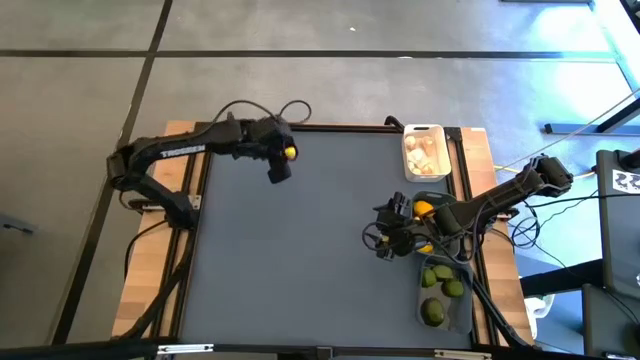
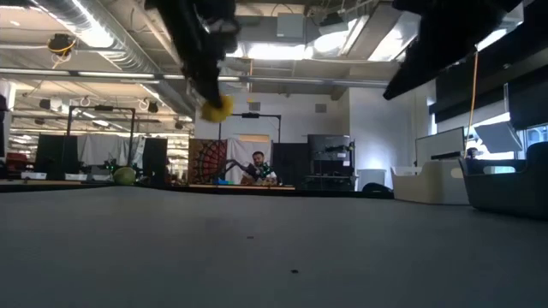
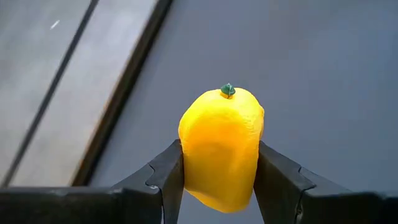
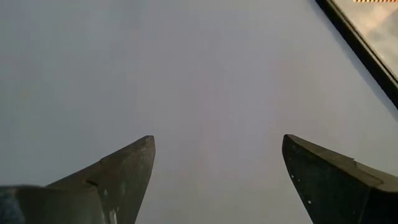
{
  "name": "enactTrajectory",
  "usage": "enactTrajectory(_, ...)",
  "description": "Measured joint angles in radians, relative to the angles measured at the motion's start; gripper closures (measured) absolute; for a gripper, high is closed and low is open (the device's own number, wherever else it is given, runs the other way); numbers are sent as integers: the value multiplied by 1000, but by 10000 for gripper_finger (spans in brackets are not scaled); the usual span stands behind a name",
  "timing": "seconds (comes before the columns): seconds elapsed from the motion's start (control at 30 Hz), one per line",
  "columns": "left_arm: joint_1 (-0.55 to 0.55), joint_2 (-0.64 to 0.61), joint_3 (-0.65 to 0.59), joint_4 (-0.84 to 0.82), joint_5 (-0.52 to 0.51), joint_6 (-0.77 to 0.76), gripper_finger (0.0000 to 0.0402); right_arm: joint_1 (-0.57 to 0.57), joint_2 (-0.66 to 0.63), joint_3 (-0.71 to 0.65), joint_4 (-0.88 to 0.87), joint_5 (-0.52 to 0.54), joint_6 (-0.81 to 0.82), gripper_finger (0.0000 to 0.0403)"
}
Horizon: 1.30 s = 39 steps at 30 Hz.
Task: Sort produce into baskets
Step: Put the yellow lemon into the gray bin
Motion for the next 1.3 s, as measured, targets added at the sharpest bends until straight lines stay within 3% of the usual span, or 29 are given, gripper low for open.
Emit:
enactTrajectory(0.37, -289, -10, 0, 215, 69, -101, 245, 0, 0, 0, 200, 118, -51, 52)
enactTrajectory(0.7, -473, -5, 0, 520, 69, -104, 244, 0, 0, 0, 410, 126, -168, 52)
enactTrajectory(1.1, -555, 50, 0, 731, 62, -104, 244, 0, 0, 0, 720, -6, -384, 52)
enactTrajectory(1.3, -556, 101, 0, 802, 61, -126, 244, -1, 0, 0, 768, -110, -432, 52)
